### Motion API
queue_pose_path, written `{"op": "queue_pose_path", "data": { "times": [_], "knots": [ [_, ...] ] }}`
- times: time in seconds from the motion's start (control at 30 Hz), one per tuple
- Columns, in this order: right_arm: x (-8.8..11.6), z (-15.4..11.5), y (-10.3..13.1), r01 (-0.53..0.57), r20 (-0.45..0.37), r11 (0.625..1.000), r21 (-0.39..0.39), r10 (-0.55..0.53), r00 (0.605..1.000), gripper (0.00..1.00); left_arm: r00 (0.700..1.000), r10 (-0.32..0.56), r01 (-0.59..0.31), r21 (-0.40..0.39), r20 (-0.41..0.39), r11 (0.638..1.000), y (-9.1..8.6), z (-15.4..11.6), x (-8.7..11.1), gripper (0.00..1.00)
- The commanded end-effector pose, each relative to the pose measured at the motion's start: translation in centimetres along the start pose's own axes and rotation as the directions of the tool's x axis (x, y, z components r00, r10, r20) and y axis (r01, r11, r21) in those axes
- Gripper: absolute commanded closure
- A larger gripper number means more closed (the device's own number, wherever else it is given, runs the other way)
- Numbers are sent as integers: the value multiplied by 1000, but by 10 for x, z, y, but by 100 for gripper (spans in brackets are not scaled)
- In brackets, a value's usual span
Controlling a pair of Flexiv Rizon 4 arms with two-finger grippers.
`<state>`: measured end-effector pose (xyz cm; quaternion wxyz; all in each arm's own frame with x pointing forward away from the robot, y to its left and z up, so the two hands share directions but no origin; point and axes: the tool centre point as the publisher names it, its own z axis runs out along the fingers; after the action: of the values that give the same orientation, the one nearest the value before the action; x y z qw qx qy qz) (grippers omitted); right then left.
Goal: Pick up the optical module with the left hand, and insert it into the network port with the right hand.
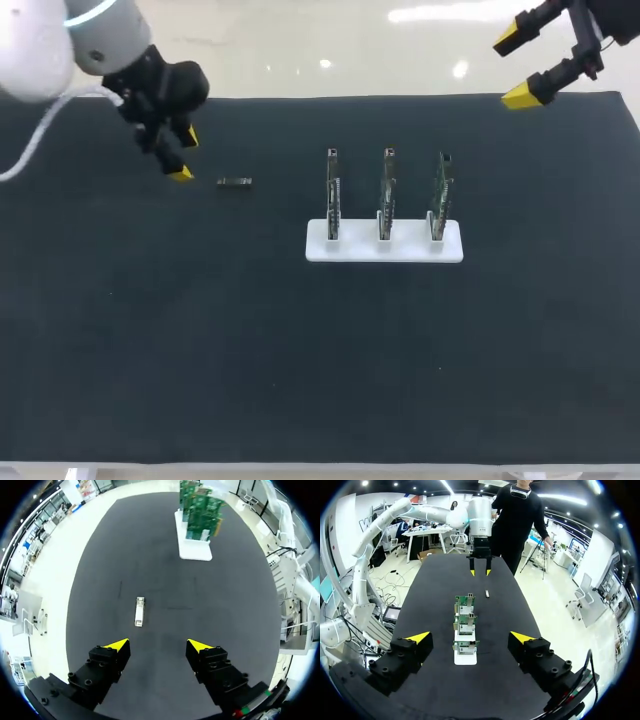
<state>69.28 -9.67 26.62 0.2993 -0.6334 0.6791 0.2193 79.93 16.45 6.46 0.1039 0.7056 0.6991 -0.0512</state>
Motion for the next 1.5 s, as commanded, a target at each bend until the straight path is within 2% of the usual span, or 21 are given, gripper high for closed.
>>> {"op": "queue_pose_path", "data": {
  "times": [0.03, 0.27, 0.53, 0.63, 0.97, 1.17, 1.5],
  "knots": [
    [0, 0, 0, 1, 2, 1000, 1, -1, 1000, 0, 996, -13, 19, 68, -89, 998, 28, 16, -8, 0],
    [0, 0, 0, 1, 2, 1000, 1, -1, 1000, 0, 991, -27, 34, 58, -131, 998, 35, 35, -13, 0],
    [0, 0, 0, 1, 2, 1000, 1, -1, 1000, 0, 988, 11, 7, 113, -153, 994, 38, 48, -16, 0],
    [0, 0, 0, 1, 2, 1000, 1, -1, 1000, 0, 990, 23, -3, 141, -137, 990, 37, 50, -16, 0],
    [0, 0, 0, 1, 2, 1000, 1, -1, 1000, 0, 996, 7, 4, 121, -93, 993, 33, 57, -10, 0],
    [0, 0, 0, 1, 2, 1000, 1, -1, 1000, 0, 996, 40, -30, 110, -84, 993, 34, 60, -9, 0],
    [0, 0, 0, 1, 2, 1000, 1, -1, 1000, 0, 996, 39, -31, 108, -77, 994, 30, 67, -8, 0]
  ]
}}
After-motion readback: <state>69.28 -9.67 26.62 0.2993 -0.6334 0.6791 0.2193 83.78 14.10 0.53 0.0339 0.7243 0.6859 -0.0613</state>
